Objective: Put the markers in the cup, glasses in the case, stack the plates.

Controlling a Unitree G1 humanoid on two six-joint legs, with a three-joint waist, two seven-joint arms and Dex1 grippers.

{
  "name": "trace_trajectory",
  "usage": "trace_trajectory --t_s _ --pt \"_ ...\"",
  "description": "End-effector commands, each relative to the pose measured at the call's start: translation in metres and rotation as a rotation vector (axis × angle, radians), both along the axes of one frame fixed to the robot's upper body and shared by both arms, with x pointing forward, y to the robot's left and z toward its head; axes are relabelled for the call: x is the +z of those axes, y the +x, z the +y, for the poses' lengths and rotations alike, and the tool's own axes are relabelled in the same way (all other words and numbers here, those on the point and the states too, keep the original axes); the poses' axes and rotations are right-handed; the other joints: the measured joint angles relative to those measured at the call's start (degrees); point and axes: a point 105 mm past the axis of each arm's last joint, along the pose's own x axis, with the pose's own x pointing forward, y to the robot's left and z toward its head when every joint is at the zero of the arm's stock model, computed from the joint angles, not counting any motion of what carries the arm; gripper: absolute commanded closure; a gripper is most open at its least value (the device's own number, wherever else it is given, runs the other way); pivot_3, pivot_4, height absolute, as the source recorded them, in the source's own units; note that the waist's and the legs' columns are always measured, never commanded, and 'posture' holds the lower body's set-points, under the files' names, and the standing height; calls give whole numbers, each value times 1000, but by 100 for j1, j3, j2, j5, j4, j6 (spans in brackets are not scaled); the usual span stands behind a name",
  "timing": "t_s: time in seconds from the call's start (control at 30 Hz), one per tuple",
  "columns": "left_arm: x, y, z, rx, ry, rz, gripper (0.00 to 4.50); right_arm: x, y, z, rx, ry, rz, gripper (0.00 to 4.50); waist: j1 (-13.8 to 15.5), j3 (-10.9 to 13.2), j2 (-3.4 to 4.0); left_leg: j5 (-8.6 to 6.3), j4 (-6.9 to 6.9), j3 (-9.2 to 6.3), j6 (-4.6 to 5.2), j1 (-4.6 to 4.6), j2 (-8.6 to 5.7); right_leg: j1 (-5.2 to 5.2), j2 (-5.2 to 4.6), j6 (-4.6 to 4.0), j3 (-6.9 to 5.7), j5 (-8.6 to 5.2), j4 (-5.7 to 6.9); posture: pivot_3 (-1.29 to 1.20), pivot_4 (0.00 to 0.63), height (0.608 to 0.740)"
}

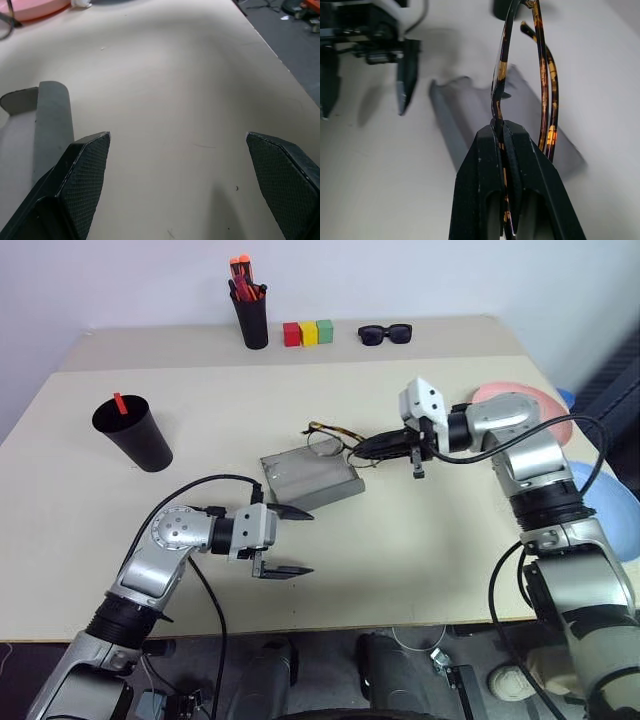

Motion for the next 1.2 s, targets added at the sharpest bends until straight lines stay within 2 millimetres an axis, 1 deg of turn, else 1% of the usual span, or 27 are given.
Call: trace_trajectory --t_s 0.03,0.17,0.23,0.27,0.3,0.4,0.53,0.67,0.9,1.03,1.2 --pt "9 0 6 32 -3 -44 0 6 0 12 77 -26 -51 4468 -1 1 1 0 0 0 0 0 0 0 0 0 0 0 0 0 150 740" --pt "13 -5 10 76 -13 -56 0 1 4 30 136 -46 -51 4468 -14 2 3 0 -2 3 0 0 0 -6 1 -1 6 1 2 0 150 740" --pt "17 -7 10 99 -27 -60 0 1 7 35 143 -41 -55 4468 -21 2 3 0 -4 3 0 0 0 -9 2 -1 9 1 4 0 150 740" --pt "20 -9 11 120 -45 -58 0 1 10 38 143 -38 -63 4468 -17 2 4 0 -4 3 -1 0 0 -12 2 -1 10 1 5 0 150 740" --pt "28 -10 13 165 -96 -49 0 1 13 41 137 -31 -71 4468 -17 2 4 0 -6 2 -1 0 0 -13 2 -2 11 1 7 0 150 740" --pt "45 -15 26 286 -214 -1 0 0 17 48 130 -19 -77 4468 -42 3 4 0 -11 -5 -1 0 2 -19 3 -2 20 1 9 0 150 740" --pt "57 -19 48 452 -316 59 0 -3 20 50 128 -20 -76 4468 -81 3 5 0 -13 -8 -2 0 2 -22 3 -3 22 1 13 0 150 740" --pt "55 -31 62 544 -353 129 0 -10 19 48 136 -31 -55 4468 -135 3 5 0 -13 -6 -2 1 1 -23 3 -3 26 1 12 0 150 740" --pt "47 -49 69 586 -333 190 0 -22 20 44 130 -63 -29 4468 -142 4 6 0 -16 3 -3 2 2 -24 7 -5 29 1 12 0 150 740" --pt "44 -51 73 598 -316 193 0 -23 21 45 130 -63 -24 4468 -138 4 6 0 -16 9 -3 2 2 -24 8 -7 30 1 12 0 150 740" --pt "45 -49 72 592 -309 182 0 -25 21 47 135 -86 -17 4468 -140 4 6 0 -16 11 -4 2 2 -24 9 -8 30 2 11 0 150 740"
